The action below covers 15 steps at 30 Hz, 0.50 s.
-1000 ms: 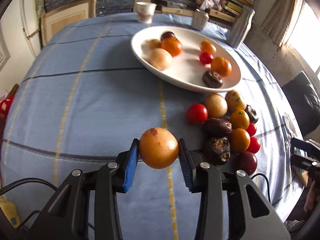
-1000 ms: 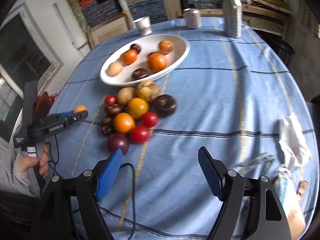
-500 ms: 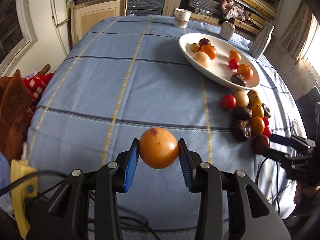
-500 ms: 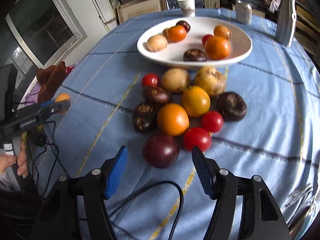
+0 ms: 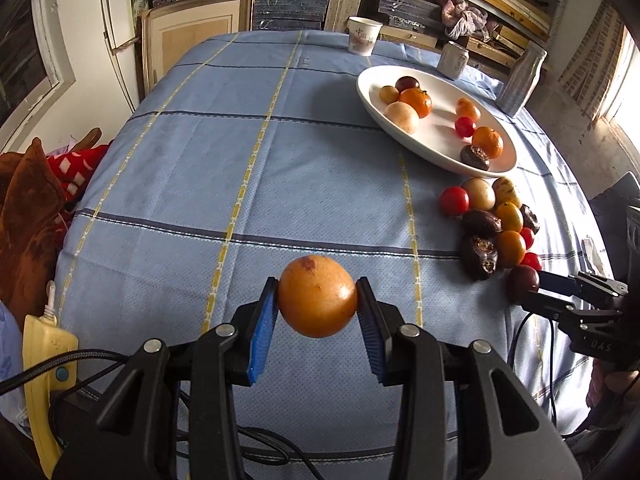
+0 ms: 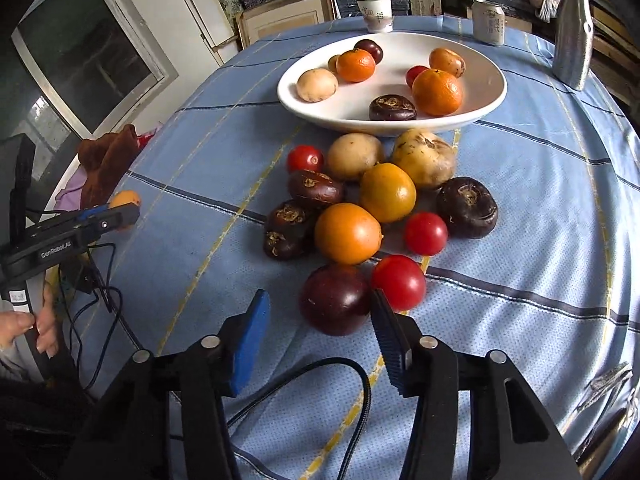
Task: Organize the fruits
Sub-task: 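Grasp a large orange grapefruit with the left gripper while the right gripper grasps a dark red plum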
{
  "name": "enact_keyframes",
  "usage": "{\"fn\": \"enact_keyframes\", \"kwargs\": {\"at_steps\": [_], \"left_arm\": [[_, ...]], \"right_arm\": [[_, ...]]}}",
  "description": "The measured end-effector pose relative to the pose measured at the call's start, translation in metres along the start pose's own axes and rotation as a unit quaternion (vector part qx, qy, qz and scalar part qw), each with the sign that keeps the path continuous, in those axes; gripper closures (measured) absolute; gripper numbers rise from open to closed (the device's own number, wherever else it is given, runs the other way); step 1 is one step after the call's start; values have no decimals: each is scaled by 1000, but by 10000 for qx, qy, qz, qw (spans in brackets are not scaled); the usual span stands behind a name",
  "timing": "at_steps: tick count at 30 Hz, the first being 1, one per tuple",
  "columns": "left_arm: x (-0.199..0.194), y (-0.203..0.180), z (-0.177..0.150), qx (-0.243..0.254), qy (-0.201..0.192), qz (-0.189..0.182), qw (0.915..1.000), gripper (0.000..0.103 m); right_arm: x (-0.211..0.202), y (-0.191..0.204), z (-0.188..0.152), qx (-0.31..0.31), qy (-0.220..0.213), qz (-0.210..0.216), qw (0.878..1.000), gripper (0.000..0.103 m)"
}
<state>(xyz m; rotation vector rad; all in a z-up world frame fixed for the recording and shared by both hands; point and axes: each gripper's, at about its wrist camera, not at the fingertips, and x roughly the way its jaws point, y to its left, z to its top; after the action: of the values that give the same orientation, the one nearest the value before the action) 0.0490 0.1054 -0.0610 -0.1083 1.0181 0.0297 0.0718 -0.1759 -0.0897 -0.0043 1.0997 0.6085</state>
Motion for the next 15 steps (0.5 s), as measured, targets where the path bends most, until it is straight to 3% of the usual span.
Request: {"fn": "enact_keyframes", "kwargs": {"at_steps": [10, 15], "left_arm": [[7, -6, 4, 100, 68, -89, 9999, 64], [10, -8, 5, 131, 114, -96, 9998, 64]], "right_arm": [[11, -14, -8, 415, 304, 246, 9984, 52], [19, -11, 4, 304, 242, 119, 9992, 58]]}}
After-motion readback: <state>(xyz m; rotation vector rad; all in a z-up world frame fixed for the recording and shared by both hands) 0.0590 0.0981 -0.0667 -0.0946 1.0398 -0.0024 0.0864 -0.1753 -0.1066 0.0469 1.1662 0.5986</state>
